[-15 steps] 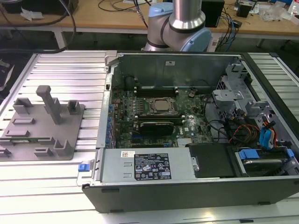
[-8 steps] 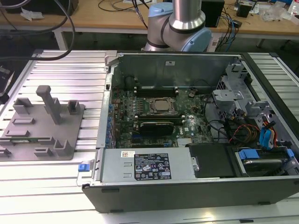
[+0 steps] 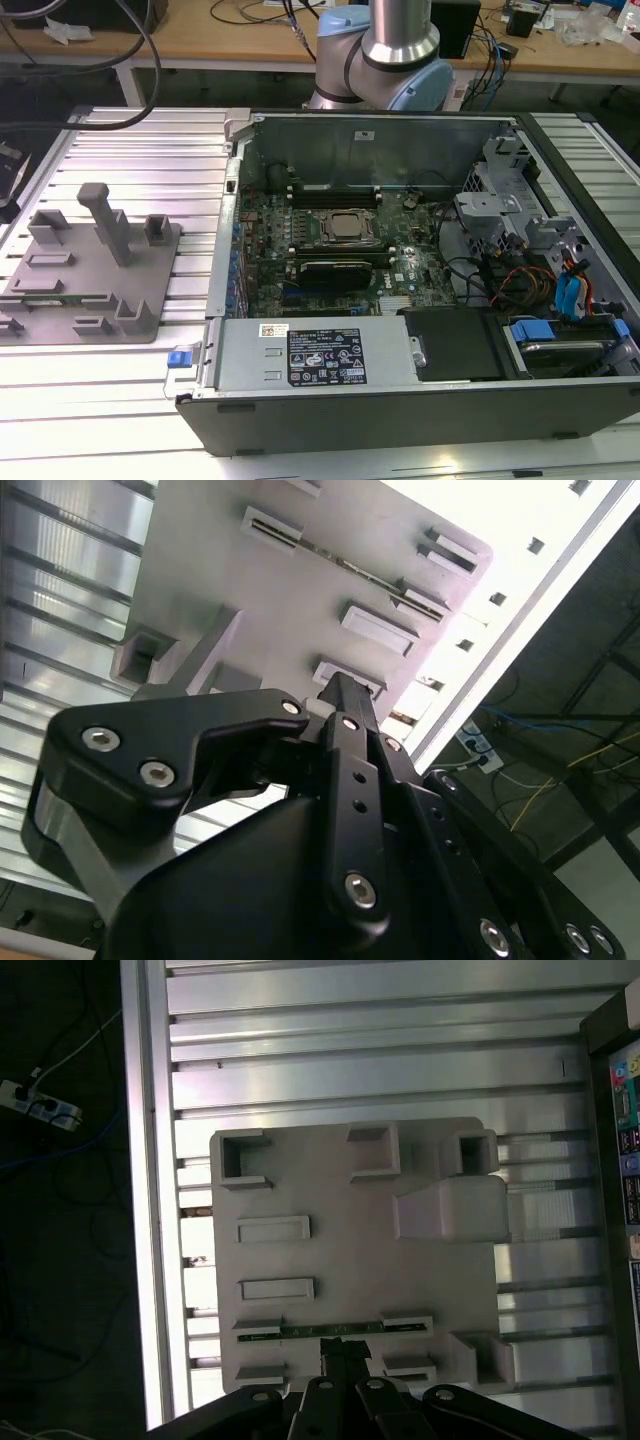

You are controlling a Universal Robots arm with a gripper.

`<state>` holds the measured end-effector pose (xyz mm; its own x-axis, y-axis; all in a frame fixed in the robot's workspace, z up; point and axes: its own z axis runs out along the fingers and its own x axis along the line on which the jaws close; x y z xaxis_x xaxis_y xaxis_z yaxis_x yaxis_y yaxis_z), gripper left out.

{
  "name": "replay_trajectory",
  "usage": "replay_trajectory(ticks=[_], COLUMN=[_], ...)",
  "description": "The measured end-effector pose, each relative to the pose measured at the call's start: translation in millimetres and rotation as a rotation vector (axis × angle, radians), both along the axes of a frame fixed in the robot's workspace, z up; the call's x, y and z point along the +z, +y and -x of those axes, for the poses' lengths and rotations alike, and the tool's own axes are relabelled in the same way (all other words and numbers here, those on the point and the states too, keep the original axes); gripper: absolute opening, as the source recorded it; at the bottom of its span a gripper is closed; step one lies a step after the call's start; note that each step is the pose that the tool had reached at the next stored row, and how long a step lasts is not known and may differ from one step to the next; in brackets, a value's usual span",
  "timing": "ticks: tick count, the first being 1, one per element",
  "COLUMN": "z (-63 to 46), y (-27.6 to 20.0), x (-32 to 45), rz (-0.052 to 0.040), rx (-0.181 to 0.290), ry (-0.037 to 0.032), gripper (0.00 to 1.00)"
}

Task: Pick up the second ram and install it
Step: 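Pick up the second ram and move it above second insertion slot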

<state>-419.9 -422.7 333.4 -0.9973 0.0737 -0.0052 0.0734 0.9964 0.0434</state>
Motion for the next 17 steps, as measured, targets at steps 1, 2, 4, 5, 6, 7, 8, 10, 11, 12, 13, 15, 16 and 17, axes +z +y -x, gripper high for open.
replay_trajectory(ticks=[1, 2, 4, 5, 6, 7, 8, 10, 11, 12, 13, 15, 16, 17], z=[0.0, 0.0, 0.0, 0.0, 0.0, 0.0, 0.0, 0.0, 0.0, 0.0, 0.0, 0.0, 0.0, 0.0], y=[0.0, 0.0, 0.0, 0.0, 0.0, 0.0, 0.0, 0.0, 0.0, 0.0, 0.0, 0.0, 0.0, 0.0], x=[0.0, -0.1, -0.1, -0.1, -0.1, -0.1, -0.1, -0.1, -0.1, 0.0, -0.1, -0.1, -0.1, -0.1], rz=[0.0000, 0.0000, 0.0000, 0.0000, 0.0000, 0.0000, 0.0000, 0.0001, 0.0000, 0.0001, 0.0000, 0.0001, 0.0001, 0.0000], rx=[0.000, 0.000, 0.019, 0.045, 0.073, 0.121, 0.182, 0.293, 0.343, 0.377, 0.401, 0.451, 0.470, 0.503], ry=[-0.0001, -0.0001, 0.0000, -0.0001, 0.0000, -0.0001, -0.0001, -0.0001, 0.0000, 0.0000, -0.0001, 0.0000, 0.0000, -0.0001], gripper=[0.08, 0.08, 0.08, 0.08, 0.08, 0.08, 0.08, 0.08, 0.08, 0.08, 0.08, 0.08, 0.08, 0.08])
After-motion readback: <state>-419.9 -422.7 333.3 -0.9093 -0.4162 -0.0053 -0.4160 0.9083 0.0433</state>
